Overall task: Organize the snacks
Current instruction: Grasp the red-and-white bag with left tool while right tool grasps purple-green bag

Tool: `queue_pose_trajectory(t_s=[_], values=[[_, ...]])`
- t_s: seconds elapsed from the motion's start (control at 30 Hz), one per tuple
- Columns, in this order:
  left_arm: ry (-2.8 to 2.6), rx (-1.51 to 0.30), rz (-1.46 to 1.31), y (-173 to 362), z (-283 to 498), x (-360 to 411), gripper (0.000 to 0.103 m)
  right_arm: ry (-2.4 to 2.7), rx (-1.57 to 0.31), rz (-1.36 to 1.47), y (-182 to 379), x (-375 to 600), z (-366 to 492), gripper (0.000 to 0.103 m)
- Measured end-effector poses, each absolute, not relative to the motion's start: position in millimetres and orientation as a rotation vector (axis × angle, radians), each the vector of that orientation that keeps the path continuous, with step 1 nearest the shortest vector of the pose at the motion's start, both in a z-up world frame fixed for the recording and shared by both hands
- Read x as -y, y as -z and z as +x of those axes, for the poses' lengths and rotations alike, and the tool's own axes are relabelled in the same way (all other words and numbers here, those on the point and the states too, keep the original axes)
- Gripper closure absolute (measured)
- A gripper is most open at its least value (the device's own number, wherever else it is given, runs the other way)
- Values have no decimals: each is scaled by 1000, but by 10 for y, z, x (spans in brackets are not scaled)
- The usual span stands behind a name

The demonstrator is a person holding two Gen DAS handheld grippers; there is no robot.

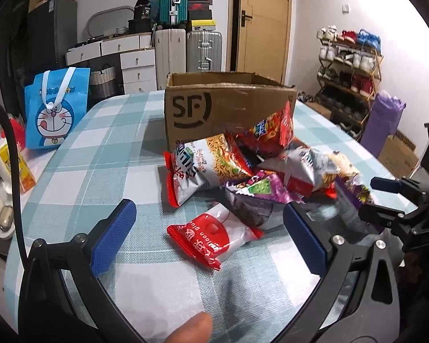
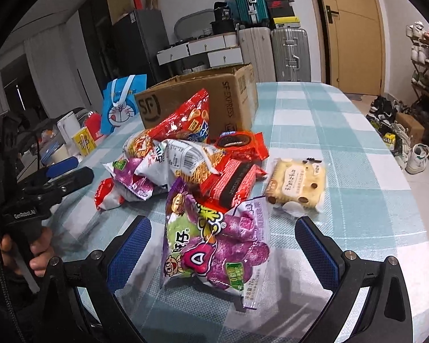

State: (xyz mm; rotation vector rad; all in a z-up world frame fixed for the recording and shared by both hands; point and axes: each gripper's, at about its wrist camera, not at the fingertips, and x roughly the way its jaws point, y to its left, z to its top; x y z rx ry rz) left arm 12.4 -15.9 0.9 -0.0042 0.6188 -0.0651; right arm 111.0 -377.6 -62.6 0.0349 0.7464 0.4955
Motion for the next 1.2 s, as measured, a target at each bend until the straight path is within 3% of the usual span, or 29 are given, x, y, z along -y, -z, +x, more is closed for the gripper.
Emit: queue_pose_trajectory(t_s=[0.3, 0.57, 0.73, 0.97, 1.0, 1.2], values=[[87, -768, -19, 192, 340, 148, 1, -515, -829, 57, 760, 3735, 1221, 1], [49, -832, -7, 301, 489, 177, 1, -523, -865, 50, 824, 3682, 1272, 18], [49, -881, -26, 383, 572, 157, 18, -539, -862, 54, 821, 3678, 1262, 23], [52, -900, -40, 460, 604, 91, 50, -586, -841, 34, 798, 3621, 1173, 29], [55, -898, -38, 461, 600, 85, 58, -592, -835, 31, 790, 3611, 1165, 30], [81, -881, -43, 437, 518, 40, 63, -607, -811, 38, 755, 3630, 1120, 39]])
